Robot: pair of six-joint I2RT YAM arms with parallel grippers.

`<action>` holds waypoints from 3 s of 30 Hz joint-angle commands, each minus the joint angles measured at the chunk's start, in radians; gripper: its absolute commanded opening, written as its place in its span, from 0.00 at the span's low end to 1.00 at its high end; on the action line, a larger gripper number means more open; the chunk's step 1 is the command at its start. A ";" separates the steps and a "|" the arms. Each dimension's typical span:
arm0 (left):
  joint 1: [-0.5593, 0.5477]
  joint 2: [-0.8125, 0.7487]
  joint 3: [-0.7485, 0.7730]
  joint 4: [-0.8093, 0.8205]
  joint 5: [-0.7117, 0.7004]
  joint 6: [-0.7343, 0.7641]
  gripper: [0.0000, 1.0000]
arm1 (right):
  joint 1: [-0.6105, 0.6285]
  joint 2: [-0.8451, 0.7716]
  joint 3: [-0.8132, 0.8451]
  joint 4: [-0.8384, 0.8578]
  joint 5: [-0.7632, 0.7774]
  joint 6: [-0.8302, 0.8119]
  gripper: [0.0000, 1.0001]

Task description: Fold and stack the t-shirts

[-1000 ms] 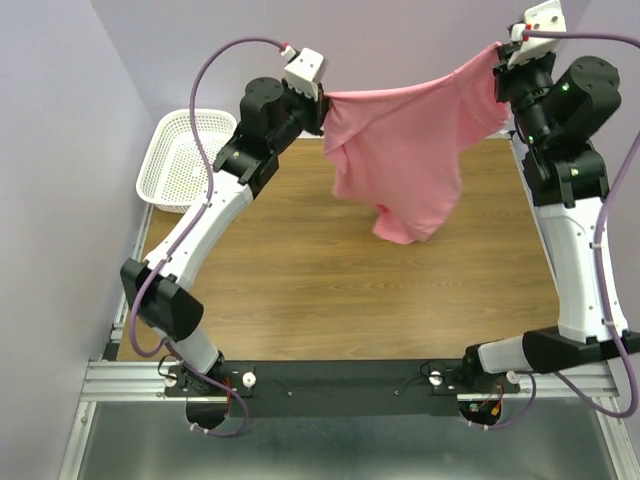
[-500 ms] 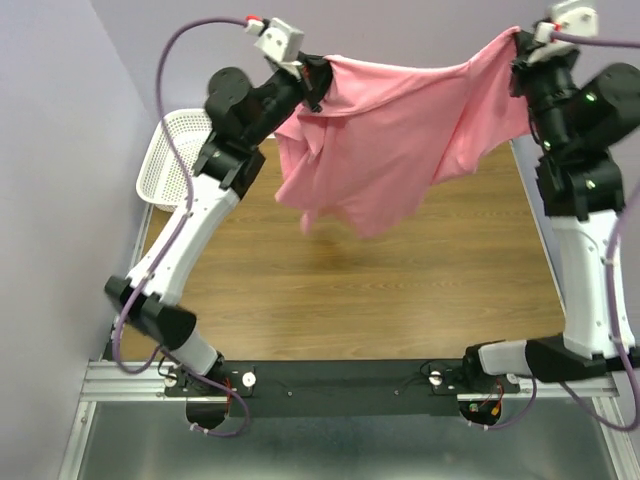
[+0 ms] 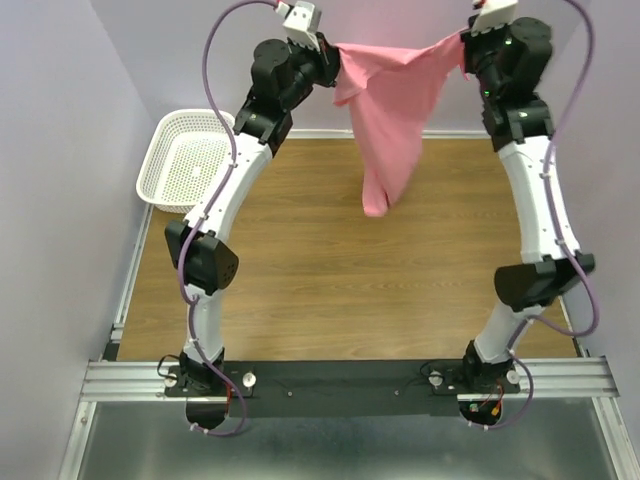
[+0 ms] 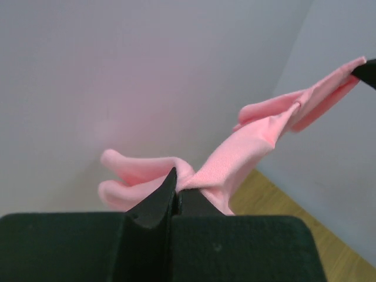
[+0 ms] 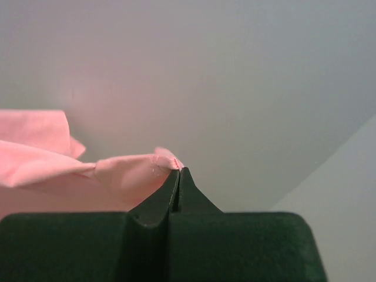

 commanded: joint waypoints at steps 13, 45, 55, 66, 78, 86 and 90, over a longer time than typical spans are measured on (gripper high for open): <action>-0.182 -0.731 -1.212 0.251 0.078 -0.052 0.00 | -0.012 -0.975 -1.119 -0.183 -0.096 -0.362 0.00; -0.197 -0.775 -1.756 0.294 -0.186 -0.494 0.80 | -0.002 0.117 -0.761 -0.184 -0.589 0.094 0.75; -0.188 -0.813 -1.865 0.285 -0.200 -0.517 0.79 | -0.002 0.304 -0.670 -0.186 -0.551 0.114 0.75; -0.188 -0.902 -1.883 0.278 -0.203 -0.534 0.76 | -0.009 0.339 -0.670 -0.184 -0.553 0.187 0.09; -0.190 -0.853 -1.838 0.308 -0.186 -0.490 0.74 | -0.248 0.051 -0.883 0.020 -0.228 0.162 0.22; -0.191 -0.658 -1.693 0.327 -0.159 -0.427 0.70 | -0.252 -0.145 -0.991 0.000 -0.483 0.023 0.80; -0.190 -0.612 -1.669 0.353 -0.151 -0.410 0.68 | -0.233 -0.219 -1.023 -0.100 -0.877 -0.047 0.84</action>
